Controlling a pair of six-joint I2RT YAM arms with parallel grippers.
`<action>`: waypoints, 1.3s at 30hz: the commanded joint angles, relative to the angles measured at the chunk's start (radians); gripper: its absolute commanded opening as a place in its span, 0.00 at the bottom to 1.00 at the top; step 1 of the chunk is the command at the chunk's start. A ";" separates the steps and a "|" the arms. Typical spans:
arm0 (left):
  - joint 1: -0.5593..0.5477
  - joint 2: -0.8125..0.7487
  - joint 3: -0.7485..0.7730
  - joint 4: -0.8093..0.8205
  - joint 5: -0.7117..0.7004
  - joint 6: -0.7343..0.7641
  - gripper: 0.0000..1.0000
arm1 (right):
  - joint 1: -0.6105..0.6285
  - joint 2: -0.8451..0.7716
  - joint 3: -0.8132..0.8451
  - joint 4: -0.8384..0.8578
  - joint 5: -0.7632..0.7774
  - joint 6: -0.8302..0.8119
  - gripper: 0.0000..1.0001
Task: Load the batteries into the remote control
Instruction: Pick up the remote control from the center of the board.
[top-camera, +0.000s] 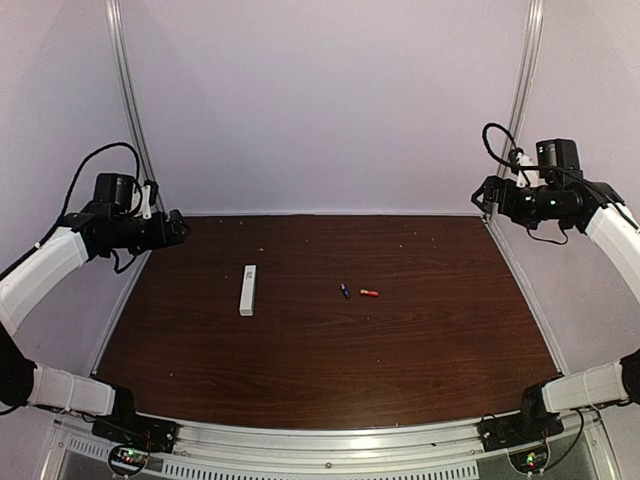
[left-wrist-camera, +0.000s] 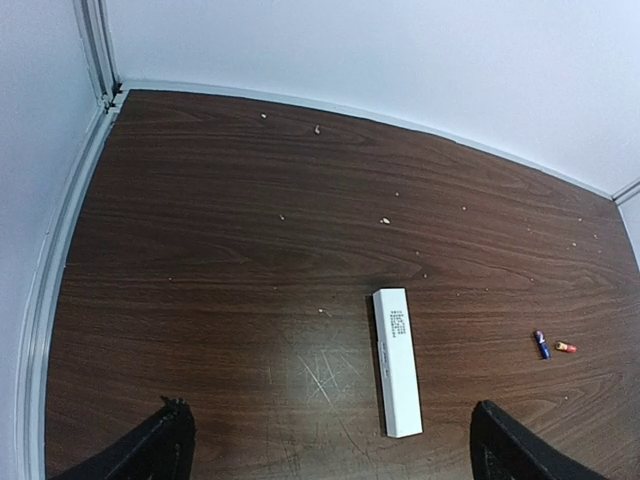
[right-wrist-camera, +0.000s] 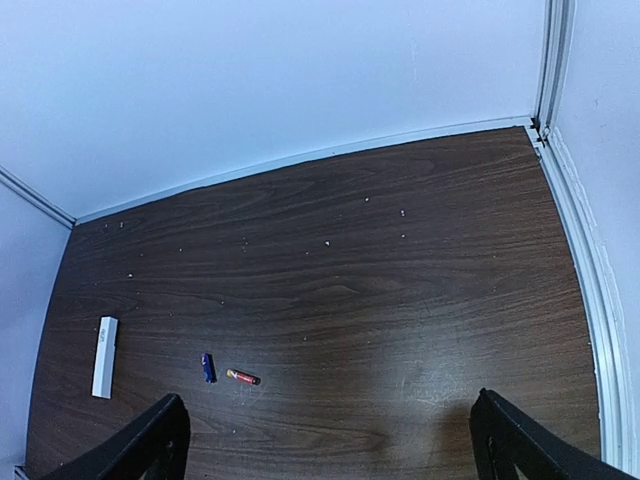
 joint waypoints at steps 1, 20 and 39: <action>-0.006 0.024 0.007 0.012 -0.011 0.003 0.98 | 0.005 0.008 0.001 -0.038 -0.007 -0.028 1.00; -0.080 0.324 0.151 -0.003 -0.067 0.036 0.98 | 0.004 0.086 0.019 -0.056 0.091 -0.065 1.00; -0.372 0.776 0.456 -0.187 -0.354 -0.108 0.96 | 0.005 0.124 0.032 -0.077 0.148 -0.082 1.00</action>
